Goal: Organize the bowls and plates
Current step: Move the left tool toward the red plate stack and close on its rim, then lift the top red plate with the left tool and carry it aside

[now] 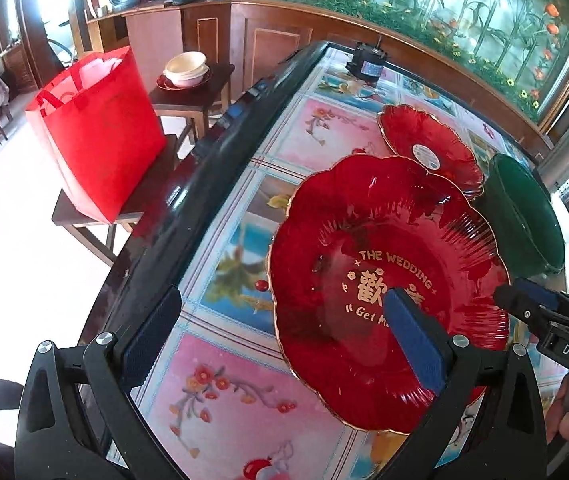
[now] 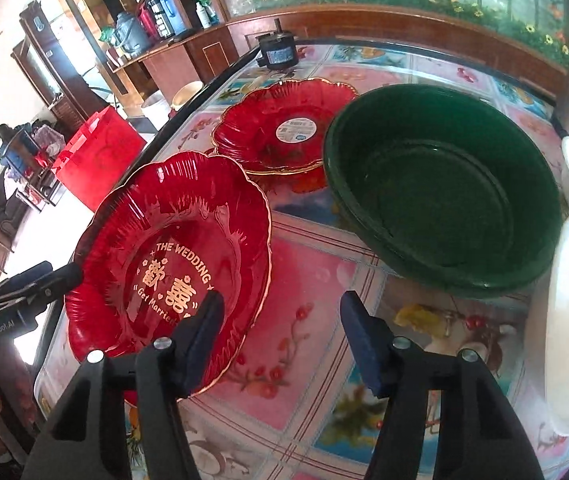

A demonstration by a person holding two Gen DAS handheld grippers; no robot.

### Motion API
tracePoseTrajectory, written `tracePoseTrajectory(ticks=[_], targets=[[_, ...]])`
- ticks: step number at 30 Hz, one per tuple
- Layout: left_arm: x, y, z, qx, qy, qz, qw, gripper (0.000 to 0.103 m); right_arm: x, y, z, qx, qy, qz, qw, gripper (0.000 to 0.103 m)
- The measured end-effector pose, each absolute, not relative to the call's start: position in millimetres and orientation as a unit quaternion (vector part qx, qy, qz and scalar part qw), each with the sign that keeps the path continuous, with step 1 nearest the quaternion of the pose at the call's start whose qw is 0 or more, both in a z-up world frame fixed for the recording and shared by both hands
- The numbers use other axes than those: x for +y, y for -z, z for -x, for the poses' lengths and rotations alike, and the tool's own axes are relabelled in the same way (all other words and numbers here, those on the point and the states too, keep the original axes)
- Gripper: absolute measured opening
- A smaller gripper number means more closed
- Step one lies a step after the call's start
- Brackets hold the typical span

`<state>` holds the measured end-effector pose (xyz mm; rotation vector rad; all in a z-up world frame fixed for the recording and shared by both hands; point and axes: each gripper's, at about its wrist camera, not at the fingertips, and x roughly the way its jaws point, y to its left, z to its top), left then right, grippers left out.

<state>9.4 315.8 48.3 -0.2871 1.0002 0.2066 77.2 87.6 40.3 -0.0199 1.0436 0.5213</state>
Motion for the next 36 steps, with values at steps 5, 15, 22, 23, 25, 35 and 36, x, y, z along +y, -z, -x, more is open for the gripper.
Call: tracePoseTrajectory(ticks=[5, 15, 22, 23, 25, 35, 36], targets=[[326, -31, -19, 0.513, -0.090, 0.176, 0.835, 0.042, 93, -38, -79, 0.499, -0.260, 0.009, 0.827, 0.033], [313, -31, -20, 0.507, -0.089, 0.149, 0.844, 0.014, 103, -39, -74, 0.485, -0.268, 0.048, 0.831, 0.012], [310, -38, -15, 0.498, -0.095, 0.138, 0.851, 0.013, 108, -42, -72, 0.470, -0.259, 0.068, 0.841, 0.012], [310, -39, -14, 0.497, -0.095, 0.136, 0.852, 0.013, 109, -42, -71, 0.467, -0.258, 0.074, 0.842, 0.012], [308, -42, -9, 0.493, -0.095, 0.134, 0.854, 0.013, 111, -42, -67, 0.463, -0.256, 0.082, 0.845, 0.012], [302, -65, 32, 0.468, -0.087, 0.123, 0.871, 0.013, 111, -55, -38, 0.434, -0.253, 0.098, 0.859, 0.013], [302, -67, 38, 0.466, -0.085, 0.121, 0.872, 0.013, 111, -56, -36, 0.433, -0.254, 0.098, 0.859, 0.014]])
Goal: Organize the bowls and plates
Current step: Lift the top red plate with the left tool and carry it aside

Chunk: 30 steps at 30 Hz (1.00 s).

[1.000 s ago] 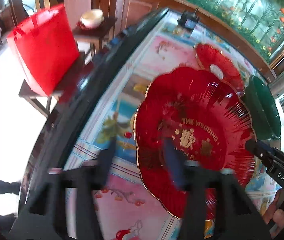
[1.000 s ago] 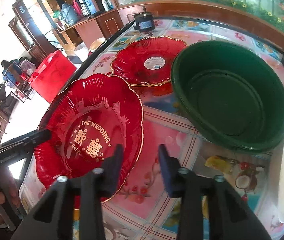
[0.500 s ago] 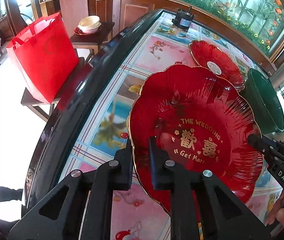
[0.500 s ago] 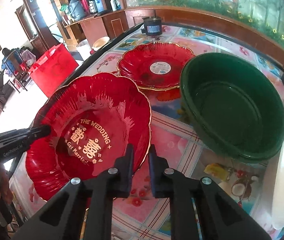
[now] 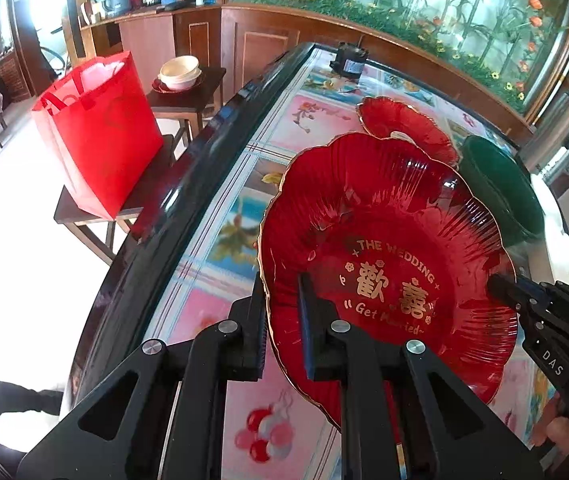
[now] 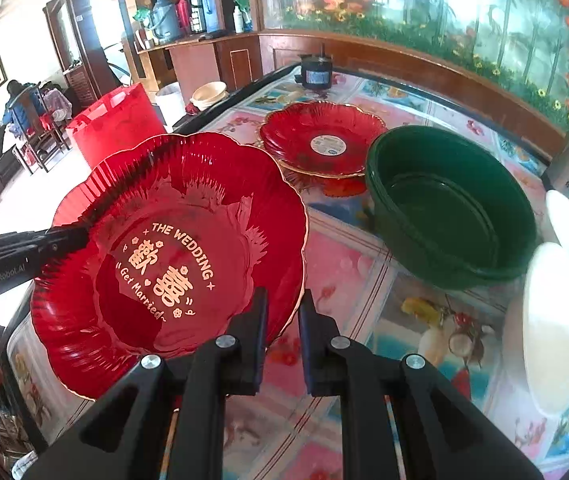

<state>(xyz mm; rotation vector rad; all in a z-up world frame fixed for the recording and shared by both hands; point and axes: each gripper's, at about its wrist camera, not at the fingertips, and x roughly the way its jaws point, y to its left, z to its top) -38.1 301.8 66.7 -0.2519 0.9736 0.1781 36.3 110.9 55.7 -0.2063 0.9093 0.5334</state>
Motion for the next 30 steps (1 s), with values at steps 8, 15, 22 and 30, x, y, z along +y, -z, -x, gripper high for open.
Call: tracePoseTrajectory(ticks=[8, 15, 22, 30], targets=[[305, -70, 83, 0.456, -0.088, 0.110, 0.879, 0.013, 114, -58, -2, 0.425, -0.268, 0.102, 0.859, 0.016], [311, -58, 106, 0.455, -0.098, 0.113, 0.878, 0.013, 129, -44, 16, 0.434, -0.277, 0.117, 0.849, 0.017], [313, -40, 111, 0.462, -0.103, 0.121, 0.872, 0.013, 135, -30, 17, 0.448, -0.275, 0.120, 0.842, 0.018], [319, -28, 113, 0.469, -0.107, 0.124, 0.868, 0.013, 143, -19, 27, 0.452, -0.278, 0.128, 0.838, 0.020]])
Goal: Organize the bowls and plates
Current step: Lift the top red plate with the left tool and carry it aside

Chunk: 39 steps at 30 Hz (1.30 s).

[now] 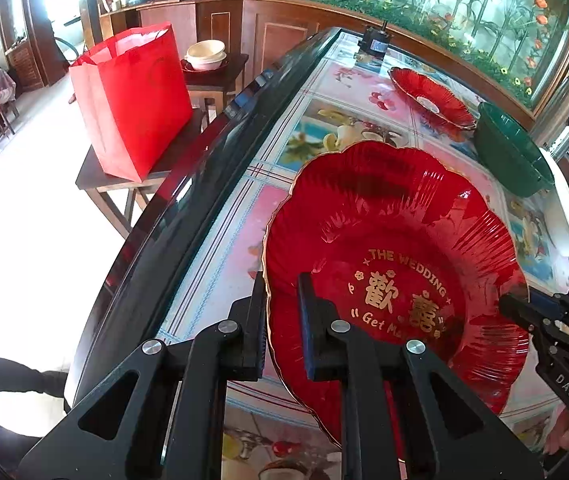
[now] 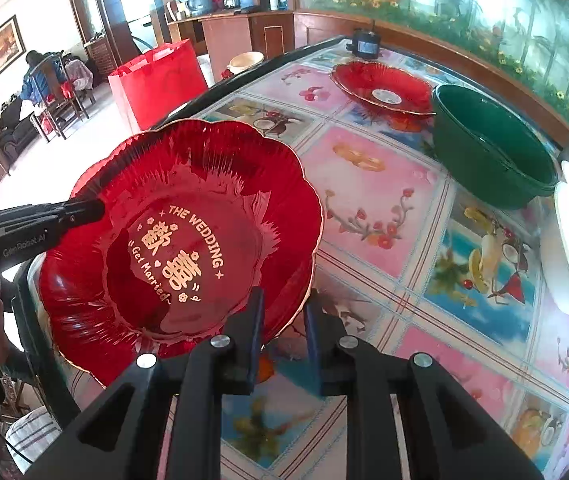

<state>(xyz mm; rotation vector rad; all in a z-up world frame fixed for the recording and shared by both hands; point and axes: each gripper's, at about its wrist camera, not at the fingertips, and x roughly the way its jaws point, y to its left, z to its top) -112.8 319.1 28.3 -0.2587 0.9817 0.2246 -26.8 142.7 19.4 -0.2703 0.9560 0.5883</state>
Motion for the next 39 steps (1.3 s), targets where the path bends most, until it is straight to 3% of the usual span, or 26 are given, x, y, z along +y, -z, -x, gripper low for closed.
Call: tracePoseTrajectory(ticks=[5, 8, 10, 12, 27, 39], targets=[[323, -24, 113, 0.466, -0.109, 0.127, 0.869, 0.014, 141, -19, 26, 0.456, -0.286, 0.119, 0.834, 0.021], [322, -25, 113, 0.465, -0.116, 0.117, 0.870, 0.019, 137, -19, 26, 0.467, -0.298, 0.098, 0.827, 0.023], [322, -25, 111, 0.467, -0.118, 0.112, 0.869, 0.038, 136, -18, 25, 0.472, -0.298, 0.096, 0.824, 0.030], [323, -28, 112, 0.462, -0.120, 0.110, 0.872, 0.051, 134, -18, 27, 0.474, -0.298, 0.096, 0.823, 0.038], [311, -70, 86, 0.441, -0.119, 0.085, 0.885, 0.052, 109, -47, -2, 0.463, -0.292, 0.068, 0.834, 0.046], [285, -107, 21, 0.433, -0.098, 0.075, 0.893, 0.052, 94, -84, -70, 0.453, -0.296, 0.038, 0.840, 0.047]])
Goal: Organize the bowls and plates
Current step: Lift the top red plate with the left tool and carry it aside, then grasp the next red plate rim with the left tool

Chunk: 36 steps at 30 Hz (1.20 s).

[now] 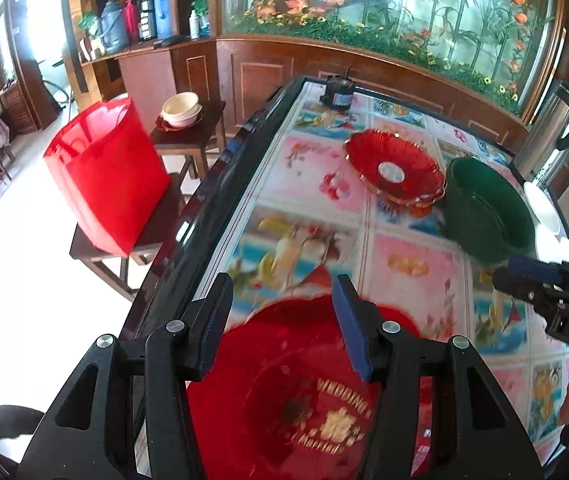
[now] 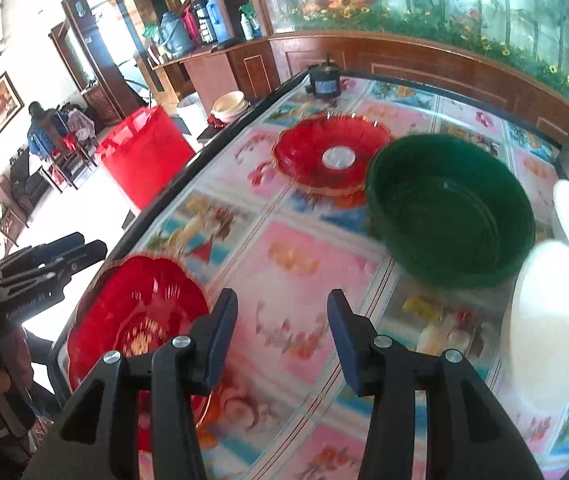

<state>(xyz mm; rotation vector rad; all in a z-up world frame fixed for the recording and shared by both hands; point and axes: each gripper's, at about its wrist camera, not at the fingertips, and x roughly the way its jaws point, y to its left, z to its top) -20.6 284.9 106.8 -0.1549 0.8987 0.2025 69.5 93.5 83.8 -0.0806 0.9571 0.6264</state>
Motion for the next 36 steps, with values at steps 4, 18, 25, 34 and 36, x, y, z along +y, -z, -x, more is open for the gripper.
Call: tracePoseTrajectory(ticks=[4, 18, 25, 34, 36], targets=[[278, -112, -9, 0.437, -0.095, 0.068, 0.892, 0.052, 93, -91, -102, 0.455, -0.300, 0.020, 0.838, 0.047], [269, -103, -101, 0.471, -0.101, 0.082, 0.873, 0.052, 107, -99, -209, 0.466, -0.312, -0.009, 0.828, 0.047], [265, -86, -131, 0.479, -0.097, 0.095, 0.867, 0.052, 117, -81, -252, 0.485, -0.301, 0.008, 0.821, 0.047], [253, -59, -162, 0.495, -0.094, 0.102, 0.858, 0.052, 112, -62, -281, 0.503, -0.279, 0.028, 0.817, 0.047], [251, -55, -166, 0.497, -0.091, 0.103, 0.857, 0.052, 110, -59, -284, 0.508, -0.276, 0.032, 0.816, 0.047]])
